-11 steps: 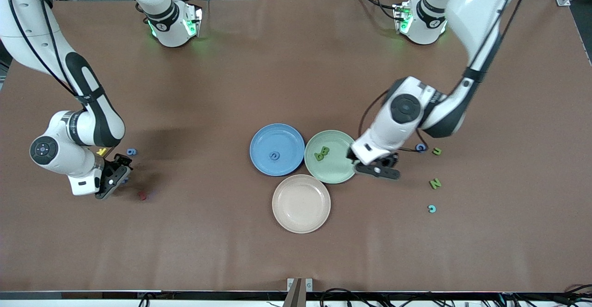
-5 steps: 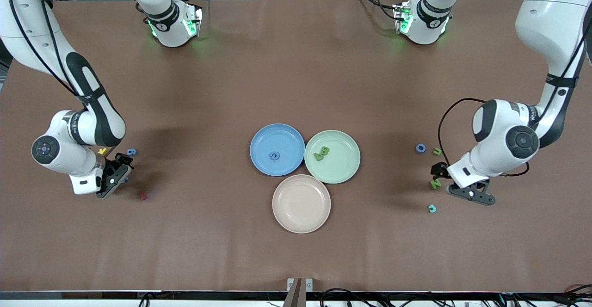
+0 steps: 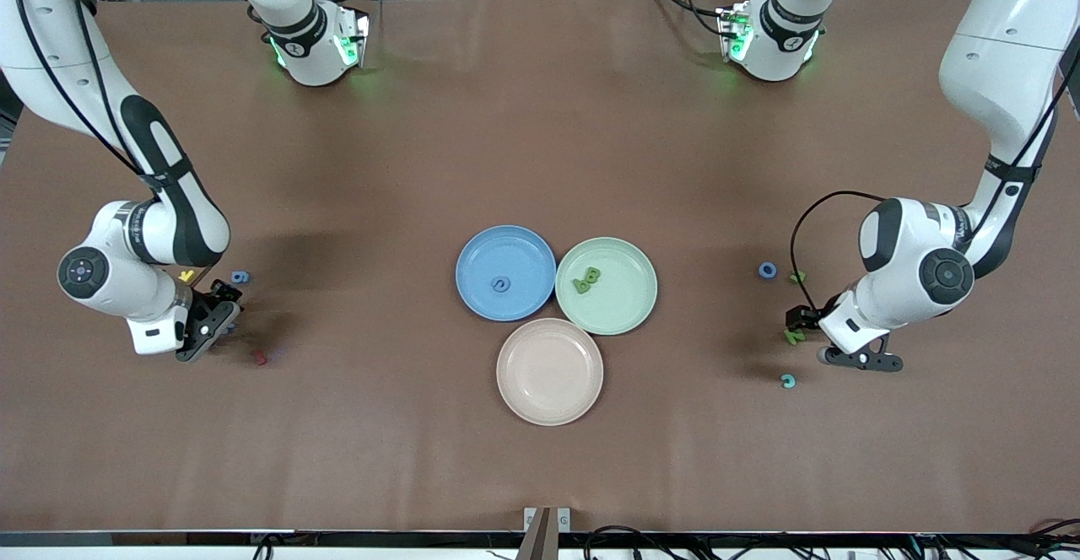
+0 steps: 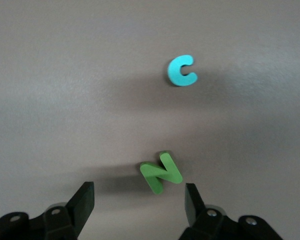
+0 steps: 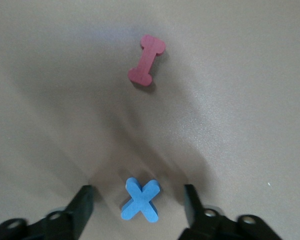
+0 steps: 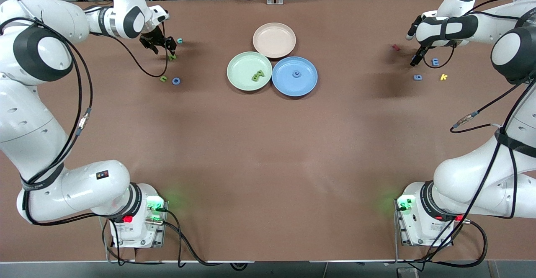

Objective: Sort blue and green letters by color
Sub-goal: 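Grasp the blue X with the right gripper while the left gripper grasps green N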

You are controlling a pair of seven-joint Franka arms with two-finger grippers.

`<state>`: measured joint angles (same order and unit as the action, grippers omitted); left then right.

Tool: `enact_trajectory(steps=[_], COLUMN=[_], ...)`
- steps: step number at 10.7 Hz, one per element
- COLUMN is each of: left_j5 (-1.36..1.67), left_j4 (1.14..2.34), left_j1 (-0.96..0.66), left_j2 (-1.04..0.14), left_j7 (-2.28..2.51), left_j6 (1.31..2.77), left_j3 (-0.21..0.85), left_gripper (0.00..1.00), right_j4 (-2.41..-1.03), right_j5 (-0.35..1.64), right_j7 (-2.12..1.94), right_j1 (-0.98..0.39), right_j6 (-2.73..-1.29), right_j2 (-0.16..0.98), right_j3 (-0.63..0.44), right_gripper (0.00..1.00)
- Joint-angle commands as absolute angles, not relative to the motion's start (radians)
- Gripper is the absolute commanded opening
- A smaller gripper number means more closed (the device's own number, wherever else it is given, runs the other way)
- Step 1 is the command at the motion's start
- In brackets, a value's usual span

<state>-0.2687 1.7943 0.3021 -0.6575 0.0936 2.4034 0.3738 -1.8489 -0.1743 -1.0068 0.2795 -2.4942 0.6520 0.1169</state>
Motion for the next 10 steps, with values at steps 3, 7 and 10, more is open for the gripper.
enact_trajectory(steps=[3,7,10], left_j5=[-0.284,-0.346,-0.409], left_j4=[1.790,1.784,1.781], left_j1=[0.273,0.267,0.235], left_j2=[-0.666,-0.681,-0.690], left_j7=[0.333,0.379,0.478], left_j6=[2.408,2.410,2.410], left_j3=[0.380,0.368,0.367], left_gripper=[0.68,0.61,0.57], right_j4=[-1.875,-1.841,-1.777], right_j5=[-0.181,-0.148,-0.141], right_j7=[-1.020,-0.945,-0.774], right_j1=[0.313,0.292,0.229], right_j6=[-2.507,-2.493,-2.360], right_j2=[0.635,0.634,0.623], right_j3=[0.137,0.172,0.204], right_gripper=[0.00,0.00,0.00])
